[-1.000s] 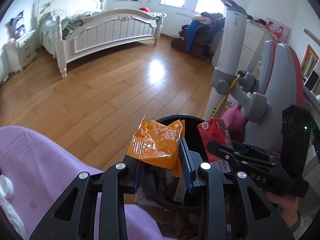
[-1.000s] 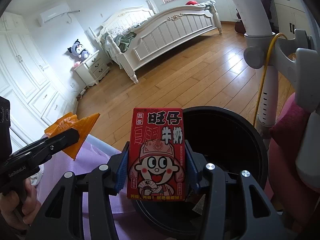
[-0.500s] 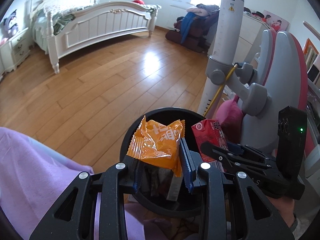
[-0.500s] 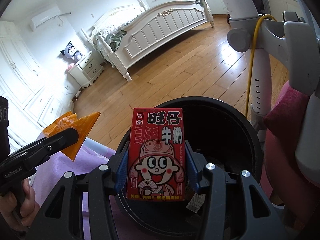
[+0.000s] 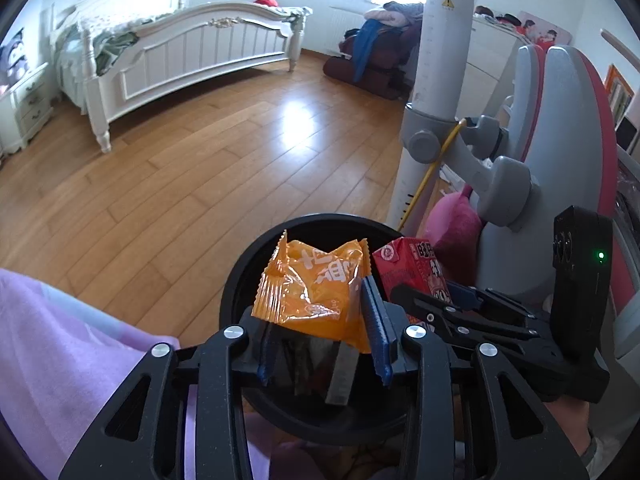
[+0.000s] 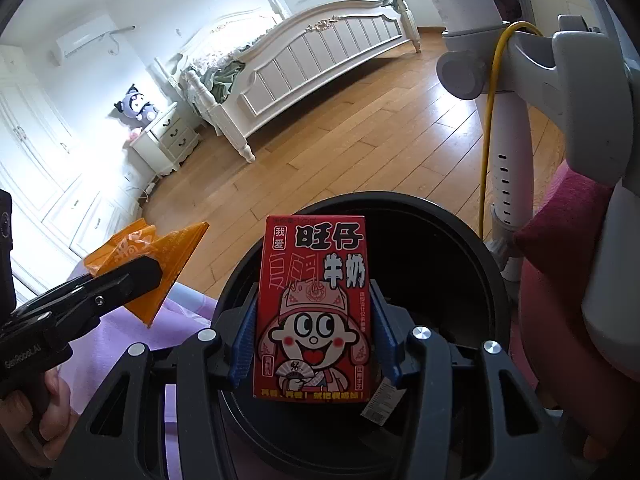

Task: Collect trash
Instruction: 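Carry the wrapper and red carton into the bin and release both, then move both open tools back over the table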

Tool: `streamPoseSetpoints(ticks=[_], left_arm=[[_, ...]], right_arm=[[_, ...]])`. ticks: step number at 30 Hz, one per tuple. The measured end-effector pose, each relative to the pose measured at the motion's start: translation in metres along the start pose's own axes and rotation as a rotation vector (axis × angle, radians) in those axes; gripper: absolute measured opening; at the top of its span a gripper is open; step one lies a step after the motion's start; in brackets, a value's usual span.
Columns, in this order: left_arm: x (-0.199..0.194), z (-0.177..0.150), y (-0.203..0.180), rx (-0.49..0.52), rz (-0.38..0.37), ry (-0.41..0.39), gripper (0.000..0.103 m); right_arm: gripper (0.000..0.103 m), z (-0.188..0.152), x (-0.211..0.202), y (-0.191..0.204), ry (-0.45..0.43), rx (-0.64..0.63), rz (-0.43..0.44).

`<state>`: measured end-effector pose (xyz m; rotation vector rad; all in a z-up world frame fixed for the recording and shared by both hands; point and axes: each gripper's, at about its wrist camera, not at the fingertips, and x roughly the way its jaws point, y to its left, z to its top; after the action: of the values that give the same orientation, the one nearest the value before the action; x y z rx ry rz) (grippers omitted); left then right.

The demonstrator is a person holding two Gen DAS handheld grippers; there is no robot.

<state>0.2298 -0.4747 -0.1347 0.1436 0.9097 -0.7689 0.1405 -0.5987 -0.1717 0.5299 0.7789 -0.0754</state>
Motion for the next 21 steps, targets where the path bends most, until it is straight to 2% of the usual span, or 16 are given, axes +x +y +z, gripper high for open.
streamPoseSetpoints(ticks=[2,4,6,8,10,16,21], left_arm=[[-0.002,0.0,-0.002,0.008,0.014,-0.011,0.053],[-0.005,0.0,-0.003,0.018,0.027,-0.02,0.059],[-0.008,-0.001,-0.004,0.02,0.03,-0.025,0.066],[-0.015,0.0,-0.006,0.023,0.041,-0.037,0.079],[-0.027,0.0,-0.008,0.037,0.059,-0.069,0.086],[-0.062,-0.005,-0.012,0.069,0.076,-0.115,0.087],[-0.104,-0.021,0.011,0.037,0.096,-0.134,0.087]], right_arm=[[0.052,-0.001,0.0,0.003,0.005,-0.004,-0.007],[0.052,-0.002,0.0,0.005,0.009,-0.009,-0.019],[0.059,-0.003,-0.002,0.006,0.003,-0.008,-0.027],[0.067,-0.004,-0.005,0.006,-0.005,-0.001,-0.023],[0.071,-0.005,-0.007,0.007,-0.01,0.001,-0.024],[0.071,-0.006,-0.012,0.02,-0.001,-0.005,-0.003],[0.071,-0.006,-0.019,0.05,-0.001,-0.046,0.029]])
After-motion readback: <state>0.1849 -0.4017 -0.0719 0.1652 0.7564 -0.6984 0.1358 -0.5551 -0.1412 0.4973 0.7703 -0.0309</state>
